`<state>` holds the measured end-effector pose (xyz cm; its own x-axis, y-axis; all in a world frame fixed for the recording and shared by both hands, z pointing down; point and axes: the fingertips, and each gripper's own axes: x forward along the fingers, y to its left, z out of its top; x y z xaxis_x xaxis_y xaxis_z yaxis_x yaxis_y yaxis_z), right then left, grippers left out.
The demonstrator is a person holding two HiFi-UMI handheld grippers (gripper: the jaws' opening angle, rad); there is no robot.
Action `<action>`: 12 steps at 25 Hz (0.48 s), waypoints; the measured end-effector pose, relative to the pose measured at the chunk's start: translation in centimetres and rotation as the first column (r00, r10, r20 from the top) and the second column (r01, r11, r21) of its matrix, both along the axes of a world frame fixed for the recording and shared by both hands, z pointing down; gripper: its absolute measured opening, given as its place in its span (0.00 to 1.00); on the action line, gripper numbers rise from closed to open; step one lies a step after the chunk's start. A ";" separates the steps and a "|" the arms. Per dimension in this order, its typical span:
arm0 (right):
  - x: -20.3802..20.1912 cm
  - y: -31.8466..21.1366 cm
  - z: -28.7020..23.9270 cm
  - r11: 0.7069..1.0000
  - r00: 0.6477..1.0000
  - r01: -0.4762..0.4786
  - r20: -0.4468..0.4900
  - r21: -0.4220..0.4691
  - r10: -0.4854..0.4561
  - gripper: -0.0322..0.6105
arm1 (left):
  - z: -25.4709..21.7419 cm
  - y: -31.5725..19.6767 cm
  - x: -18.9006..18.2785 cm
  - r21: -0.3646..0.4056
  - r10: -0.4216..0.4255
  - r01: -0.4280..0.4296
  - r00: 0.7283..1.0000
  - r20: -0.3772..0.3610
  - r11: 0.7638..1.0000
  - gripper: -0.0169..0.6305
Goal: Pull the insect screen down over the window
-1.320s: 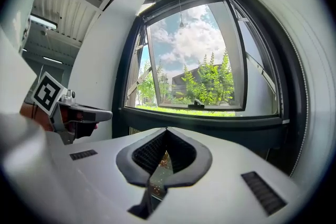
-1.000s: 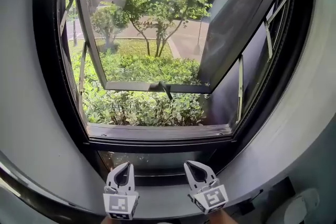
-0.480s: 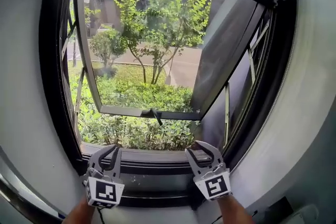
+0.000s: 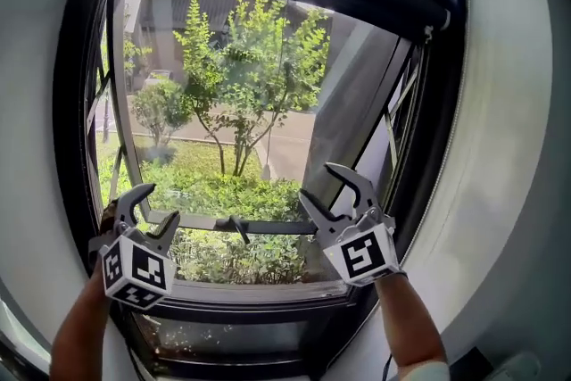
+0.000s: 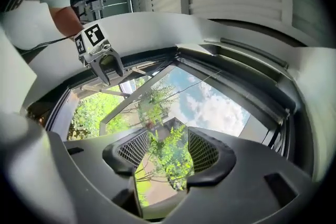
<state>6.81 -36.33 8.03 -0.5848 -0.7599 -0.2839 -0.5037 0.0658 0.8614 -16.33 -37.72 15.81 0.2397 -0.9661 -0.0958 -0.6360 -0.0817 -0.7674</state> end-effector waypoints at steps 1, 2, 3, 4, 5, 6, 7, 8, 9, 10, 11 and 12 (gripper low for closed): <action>0.2 0.0 -1.8 1.000 1.000 -0.013 -0.009 0.027 0.013 0.39 | -1.5 -0.2 -0.5 0.005 -0.008 0.008 1.000 0.007 1.000 0.41; 0.4 -0.1 -3.7 0.998 0.999 -0.028 -0.016 0.055 0.029 0.39 | -3.1 -0.4 -0.9 0.014 -0.014 0.013 1.000 0.011 1.000 0.41; 0.6 -0.2 -5.6 0.996 0.999 -0.043 -0.021 0.083 0.045 0.39 | -4.8 -0.6 -1.3 0.028 -0.019 0.019 1.000 0.016 0.999 0.41; 0.8 -0.4 -7.4 0.992 0.998 -0.057 -0.025 0.108 0.060 0.40 | -6.4 -0.8 -1.7 0.044 -0.026 0.025 0.999 0.023 0.999 0.41; 1.0 -0.5 -9.0 0.989 0.997 -0.070 -0.030 0.130 0.075 0.40 | -7.9 -0.8 -2.0 0.061 -0.036 0.034 0.999 0.034 0.998 0.41; 1.2 -0.7 -10.4 0.986 0.995 -0.082 -0.038 0.147 0.089 0.40 | -9.2 -0.9 -2.3 0.077 -0.048 0.044 0.998 0.046 0.996 0.41; 1.5 -0.8 -11.8 0.982 0.994 -0.095 -0.046 0.163 0.103 0.40 | -10.5 -0.9 -2.6 0.092 -0.060 0.055 0.997 0.055 0.994 0.42; 1.8 -0.9 -13.1 0.979 0.992 -0.106 -0.055 0.175 0.118 0.40 | -11.6 -1.0 -3.0 0.104 -0.072 0.066 0.996 0.060 0.992 0.43; 2.1 -1.0 -14.3 0.976 0.989 -0.117 -0.062 0.186 0.131 0.40 | -12.9 -1.1 -3.4 0.117 -0.079 0.072 0.995 0.061 0.991 0.43; 2.4 -1.1 -15.5 0.972 0.987 -0.129 -0.068 0.196 0.145 0.41 | -14.1 -1.2 -3.8 0.130 -0.081 0.073 0.995 0.058 0.989 0.43; 2.8 -1.1 -16.8 0.968 0.984 -0.142 -0.074 0.208 0.161 0.42 | -15.4 -1.2 -4.1 0.141 -0.080 0.072 0.995 0.056 0.987 0.44; 3.1 -1.0 -18.1 0.962 0.980 -0.159 -0.081 0.221 0.180 0.43 | -16.6 -1.3 -4.4 0.151 -0.081 0.071 0.995 0.058 0.986 0.45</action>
